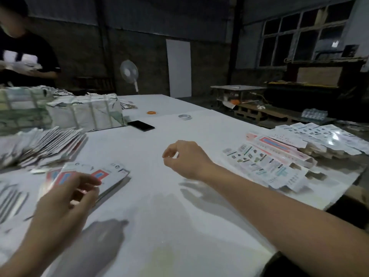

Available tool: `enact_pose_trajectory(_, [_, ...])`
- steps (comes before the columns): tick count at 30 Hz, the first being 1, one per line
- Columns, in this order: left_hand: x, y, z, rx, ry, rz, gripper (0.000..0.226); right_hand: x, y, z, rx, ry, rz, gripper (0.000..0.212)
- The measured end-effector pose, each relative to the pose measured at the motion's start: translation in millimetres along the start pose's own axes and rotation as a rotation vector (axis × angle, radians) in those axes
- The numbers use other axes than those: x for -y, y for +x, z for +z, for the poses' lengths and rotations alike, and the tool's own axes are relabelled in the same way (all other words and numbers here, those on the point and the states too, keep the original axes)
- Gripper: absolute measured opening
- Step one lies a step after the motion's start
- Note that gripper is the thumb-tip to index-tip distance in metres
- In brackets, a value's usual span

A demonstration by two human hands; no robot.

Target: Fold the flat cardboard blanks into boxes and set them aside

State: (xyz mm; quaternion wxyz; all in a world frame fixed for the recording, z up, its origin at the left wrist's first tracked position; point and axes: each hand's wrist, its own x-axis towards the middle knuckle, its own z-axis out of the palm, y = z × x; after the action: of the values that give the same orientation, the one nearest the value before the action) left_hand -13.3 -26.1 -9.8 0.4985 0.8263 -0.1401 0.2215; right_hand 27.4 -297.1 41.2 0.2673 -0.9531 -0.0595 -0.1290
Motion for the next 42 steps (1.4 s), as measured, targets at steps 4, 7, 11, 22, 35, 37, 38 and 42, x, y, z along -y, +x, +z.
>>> enact_pose_trajectory(4, [1, 0, -1, 0.024, 0.182, 0.106, 0.035, 73, -2, 60, 0.052, 0.293, -0.114, 0.014])
enact_pose_trajectory(7, [3, 2, -3, 0.018, 0.306, 0.152, 0.026, 92, -12, 102, -0.032, 0.478, -0.089, 0.014])
enact_pose_trajectory(11, [9, 4, -8, 0.034, 0.491, 0.136, 0.021, 80, -20, 123, -0.067, 0.552, -0.126, 0.016])
enact_pose_trajectory(22, [27, 0, -17, 0.335, 1.076, -0.245, 0.039, 74, -21, 122, -0.064, 0.680, -0.111, 0.027])
enact_pose_trajectory(35, [3, 15, -31, -0.238, 0.415, -0.078, 0.017, 78, -22, 120, -0.148, 1.008, -0.192, 0.006])
enact_pose_trajectory(37, [-4, 15, -28, -0.159, -0.078, -0.176, 0.017, 77, -20, 119, -0.141, 1.042, -0.162, 0.013])
enact_pose_trajectory(38, [-8, 12, -24, -0.057, -0.311, -0.246, 0.018, 77, -19, 118, -0.127, 1.057, -0.139, 0.019])
enact_pose_trajectory(42, [-3, 3, -7, 0.244, -0.458, -0.291, 0.030, 78, -18, 119, -0.069, 1.161, -0.065, 0.029])
